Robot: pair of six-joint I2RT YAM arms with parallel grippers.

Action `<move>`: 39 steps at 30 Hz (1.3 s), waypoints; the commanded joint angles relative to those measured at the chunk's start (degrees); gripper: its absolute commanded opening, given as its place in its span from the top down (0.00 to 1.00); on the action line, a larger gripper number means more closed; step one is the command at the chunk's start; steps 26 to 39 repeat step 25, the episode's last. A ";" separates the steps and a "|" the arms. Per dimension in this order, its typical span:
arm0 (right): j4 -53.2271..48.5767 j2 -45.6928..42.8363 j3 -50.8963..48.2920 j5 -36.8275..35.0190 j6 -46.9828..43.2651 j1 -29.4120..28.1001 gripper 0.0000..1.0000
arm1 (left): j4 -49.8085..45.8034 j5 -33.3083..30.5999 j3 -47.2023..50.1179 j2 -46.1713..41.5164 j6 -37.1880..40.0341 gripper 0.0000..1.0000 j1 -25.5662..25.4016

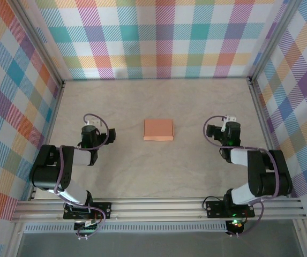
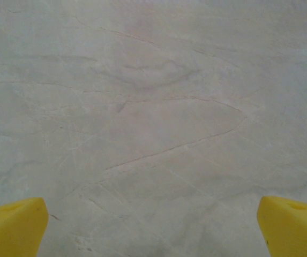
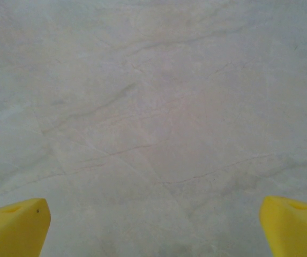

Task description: Fold the paper box

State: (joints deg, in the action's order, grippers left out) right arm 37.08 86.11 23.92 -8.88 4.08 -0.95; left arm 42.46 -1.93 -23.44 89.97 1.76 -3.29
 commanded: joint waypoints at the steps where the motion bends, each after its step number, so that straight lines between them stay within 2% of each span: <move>1: 10.12 1.10 -0.59 5.28 -1.40 0.65 0.00 | 2.61 0.86 -1.25 -0.36 0.07 0.00 0.67; 39: 11.87 1.69 -1.16 4.55 -2.05 0.16 0.00 | 2.64 0.35 -1.17 -0.33 0.09 0.00 0.48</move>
